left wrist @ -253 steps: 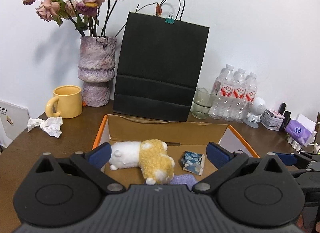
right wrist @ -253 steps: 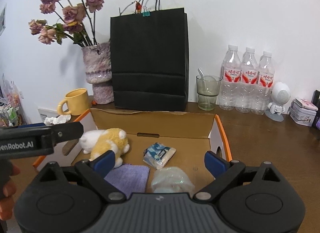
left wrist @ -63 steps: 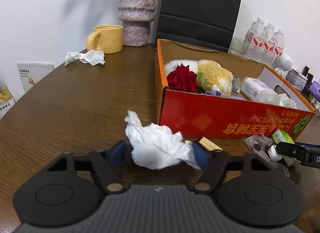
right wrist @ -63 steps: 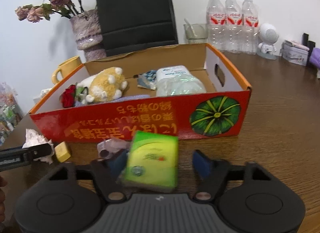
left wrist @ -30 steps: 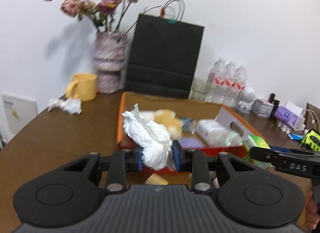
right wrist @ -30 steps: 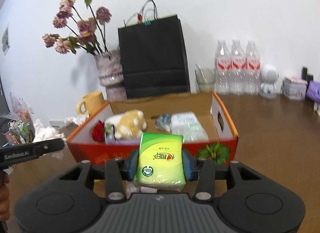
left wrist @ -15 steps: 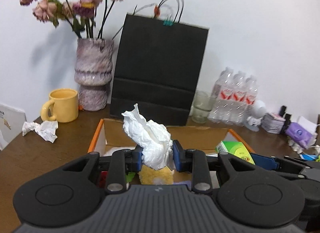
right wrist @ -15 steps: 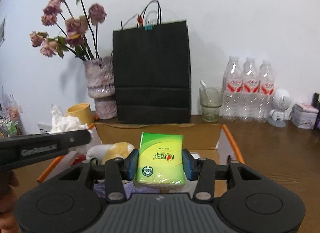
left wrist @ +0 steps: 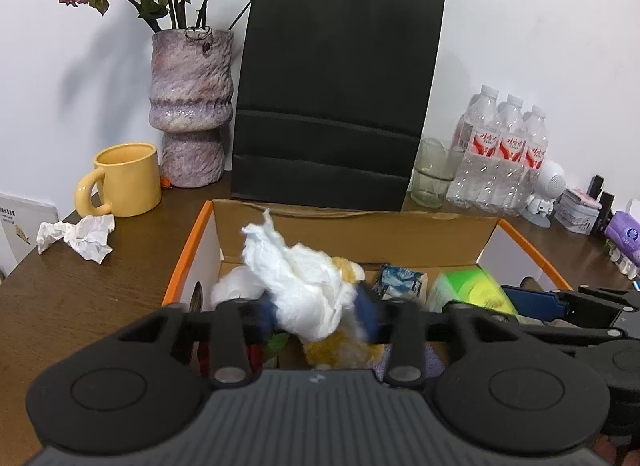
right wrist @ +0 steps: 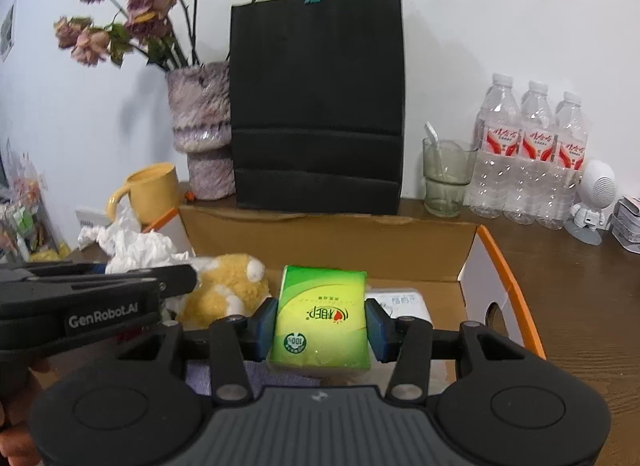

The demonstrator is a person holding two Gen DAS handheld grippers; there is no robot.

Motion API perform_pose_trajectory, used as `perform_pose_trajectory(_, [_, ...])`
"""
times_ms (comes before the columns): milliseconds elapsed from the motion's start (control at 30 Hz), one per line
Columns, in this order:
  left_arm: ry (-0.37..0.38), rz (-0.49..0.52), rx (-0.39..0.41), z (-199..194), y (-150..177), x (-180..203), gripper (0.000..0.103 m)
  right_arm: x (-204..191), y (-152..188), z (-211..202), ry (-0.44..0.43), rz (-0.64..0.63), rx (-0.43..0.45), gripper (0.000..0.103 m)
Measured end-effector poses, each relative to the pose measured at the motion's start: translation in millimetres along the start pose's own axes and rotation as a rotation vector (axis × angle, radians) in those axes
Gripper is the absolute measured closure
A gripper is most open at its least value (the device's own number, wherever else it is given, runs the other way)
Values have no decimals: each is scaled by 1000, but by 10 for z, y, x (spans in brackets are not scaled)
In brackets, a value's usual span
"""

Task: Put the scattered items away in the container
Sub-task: 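Drop the tissue and green pack into the box and open both tools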

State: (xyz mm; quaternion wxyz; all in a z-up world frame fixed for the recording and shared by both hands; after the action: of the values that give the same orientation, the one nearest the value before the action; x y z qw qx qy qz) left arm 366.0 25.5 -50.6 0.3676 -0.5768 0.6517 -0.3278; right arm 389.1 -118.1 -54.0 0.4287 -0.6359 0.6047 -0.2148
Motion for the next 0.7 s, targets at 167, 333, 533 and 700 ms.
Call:
perform_pose_trajectory(167, [-14, -26, 19, -71, -47, -37, 1, 6, -15, -87, 16, -49, -15, 5])
perform_pose_trajectory(333, [-36, -16, 22, -109, -79, -42, 0, 44, -59, -131, 36, -39, -14, 5])
perform_pose_trajectory(533, [-34, -13, 25, -123, -92, -31, 0, 64, -71, -129, 45, -32, -11, 5])
perform_pose_trajectory(700, [-32, -9, 21, -122, -88, -23, 0, 66, -79, -138, 49, -31, -7, 5])
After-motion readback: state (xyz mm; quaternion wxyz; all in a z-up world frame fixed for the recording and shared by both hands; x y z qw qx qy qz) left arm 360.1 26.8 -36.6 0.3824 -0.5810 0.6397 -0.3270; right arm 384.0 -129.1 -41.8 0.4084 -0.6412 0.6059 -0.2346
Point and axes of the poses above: each gripper's, at about its wrist camera, not at the fingertips, and z roughly the way its jaws point, x to its right, y to its underside, the point moved 8 cm from there along z, roughly the way its jaws point, and after that the axes turned 14 degrees about z, right-handed, at the moved point
